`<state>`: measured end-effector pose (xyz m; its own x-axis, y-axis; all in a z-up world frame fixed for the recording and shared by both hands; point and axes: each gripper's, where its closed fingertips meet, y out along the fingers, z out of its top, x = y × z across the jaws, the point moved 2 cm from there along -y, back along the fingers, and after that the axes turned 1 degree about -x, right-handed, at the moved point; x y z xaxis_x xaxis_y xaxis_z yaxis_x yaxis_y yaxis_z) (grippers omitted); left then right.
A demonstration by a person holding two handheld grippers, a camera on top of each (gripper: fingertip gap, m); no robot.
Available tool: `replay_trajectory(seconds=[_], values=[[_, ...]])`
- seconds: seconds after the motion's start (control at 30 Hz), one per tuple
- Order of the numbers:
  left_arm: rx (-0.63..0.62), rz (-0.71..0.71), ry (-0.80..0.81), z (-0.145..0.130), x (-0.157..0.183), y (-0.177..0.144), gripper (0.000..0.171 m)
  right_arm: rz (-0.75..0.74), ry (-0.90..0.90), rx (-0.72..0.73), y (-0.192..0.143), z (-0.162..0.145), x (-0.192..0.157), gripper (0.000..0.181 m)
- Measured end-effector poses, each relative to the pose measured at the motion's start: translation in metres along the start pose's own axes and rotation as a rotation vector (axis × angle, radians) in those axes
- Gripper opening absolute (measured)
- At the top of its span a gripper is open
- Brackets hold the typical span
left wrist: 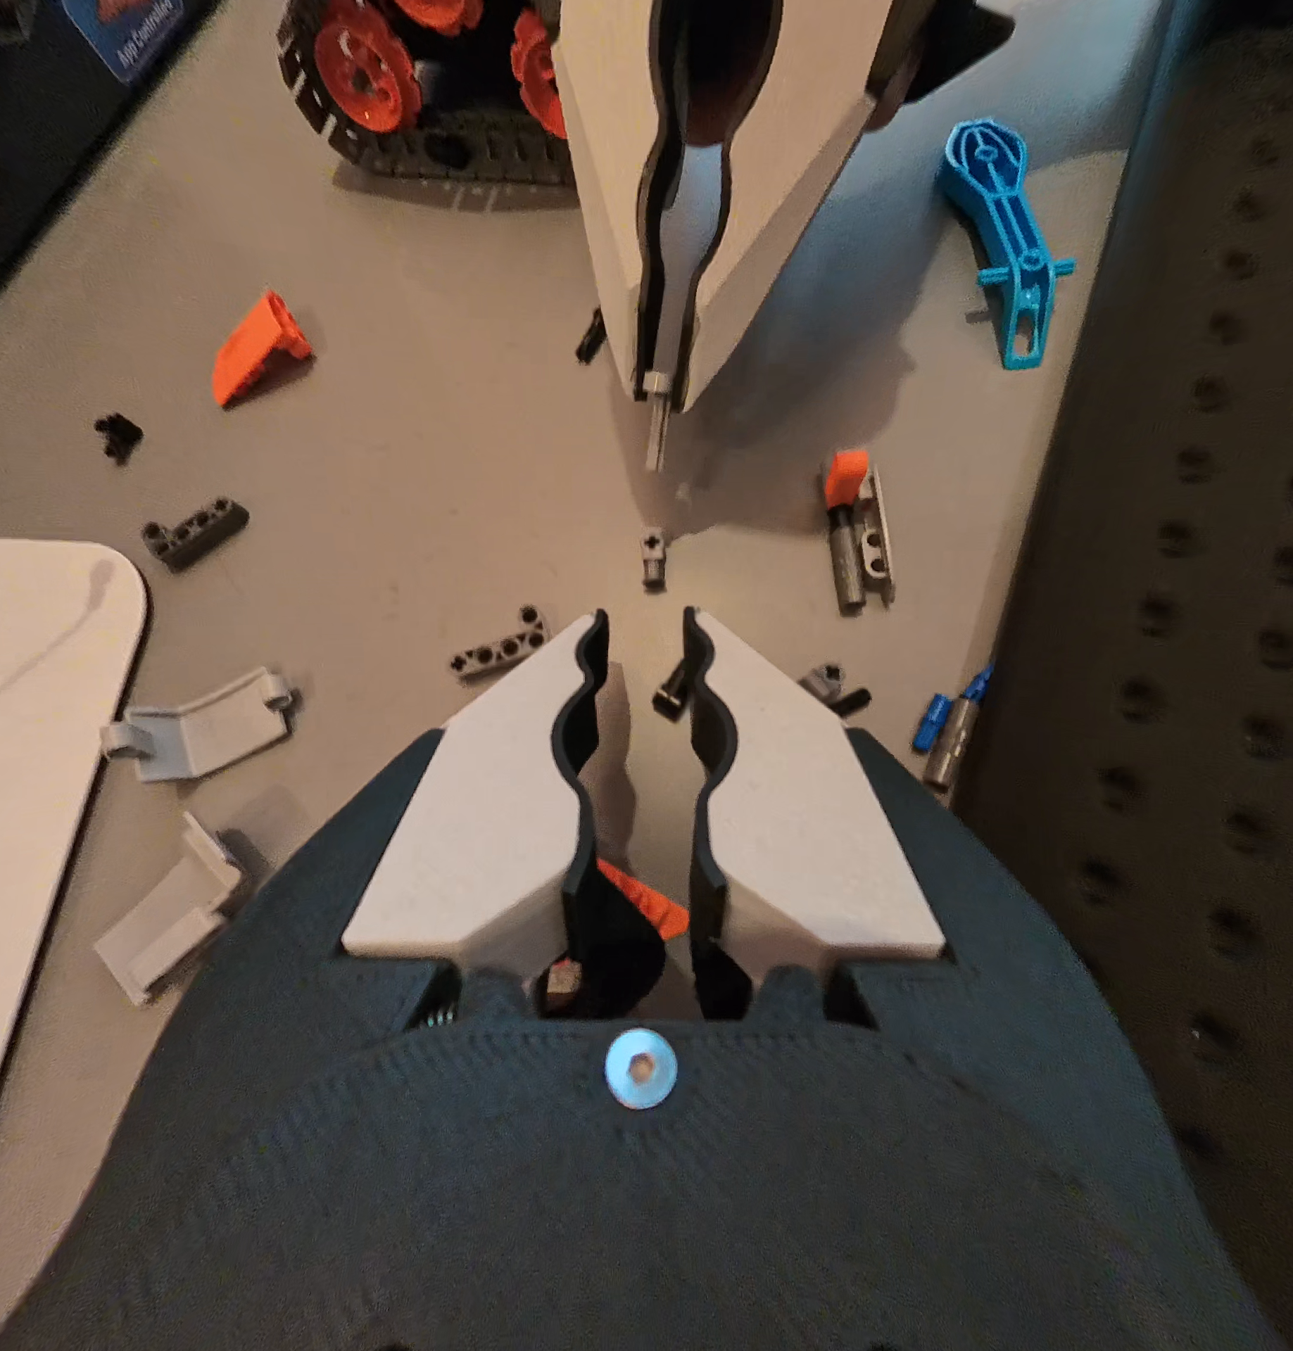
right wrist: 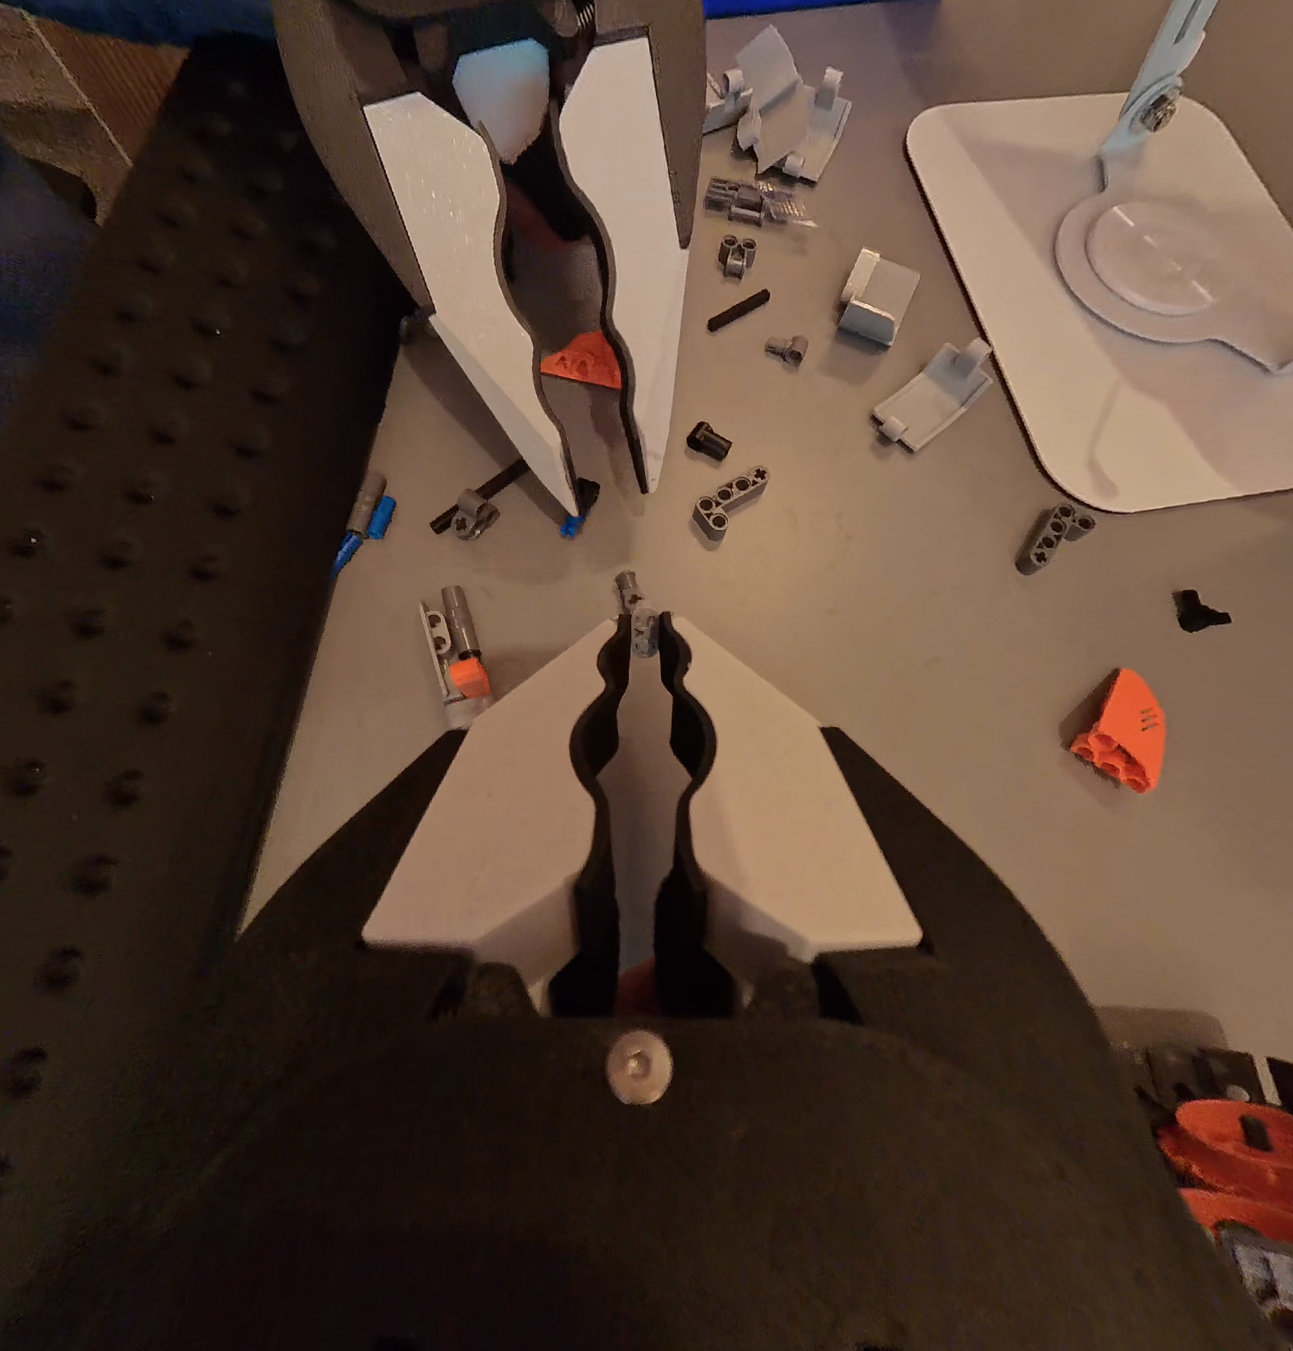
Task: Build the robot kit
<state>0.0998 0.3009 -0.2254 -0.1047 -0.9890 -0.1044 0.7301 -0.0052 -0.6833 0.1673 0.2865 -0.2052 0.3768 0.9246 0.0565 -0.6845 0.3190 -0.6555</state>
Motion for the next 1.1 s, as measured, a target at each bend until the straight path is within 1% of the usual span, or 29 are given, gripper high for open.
replay_trajectory(seconds=[0.1,0.27,0.33,0.47,0.57,0.73,0.83,0.97,1.03,1.1], values=[[-0.031,-0.006,0.028,0.008,0.002,0.011,0.019,-0.009,0.002,0.000,-0.002,-0.002,0.001,0.005],[-0.110,0.003,0.074,0.007,0.006,0.031,0.017,-0.014,-0.006,-0.005,-0.003,-0.003,0.000,0.005],[-0.110,-0.010,0.067,0.008,0.009,0.034,0.007,-0.016,-0.010,-0.007,-0.004,-0.004,0.000,0.005],[-0.102,0.010,0.068,0.008,0.007,0.033,0.006,-0.026,-0.017,0.011,-0.006,-0.001,0.000,0.005],[-0.028,0.036,0.016,0.015,0.001,0.021,0.005,-0.059,-0.025,0.049,-0.010,0.007,0.003,0.005],[0.196,0.057,-0.169,0.038,-0.012,-0.014,0.006,-0.135,-0.047,0.142,-0.020,0.028,0.009,0.005],[0.333,0.050,-0.296,0.046,-0.017,-0.034,0.005,-0.178,-0.066,0.196,-0.025,0.039,0.011,0.005],[0.485,0.000,-0.441,0.049,-0.023,-0.051,0.005,-0.203,-0.073,0.243,-0.024,0.046,0.013,0.005],[0.535,-0.013,-0.495,0.049,-0.024,-0.056,0.005,-0.219,-0.084,0.257,-0.020,0.048,0.014,0.005],[0.543,-0.015,-0.510,0.046,-0.025,-0.056,0.005,-0.229,-0.092,0.275,-0.017,0.051,0.014,0.005]])
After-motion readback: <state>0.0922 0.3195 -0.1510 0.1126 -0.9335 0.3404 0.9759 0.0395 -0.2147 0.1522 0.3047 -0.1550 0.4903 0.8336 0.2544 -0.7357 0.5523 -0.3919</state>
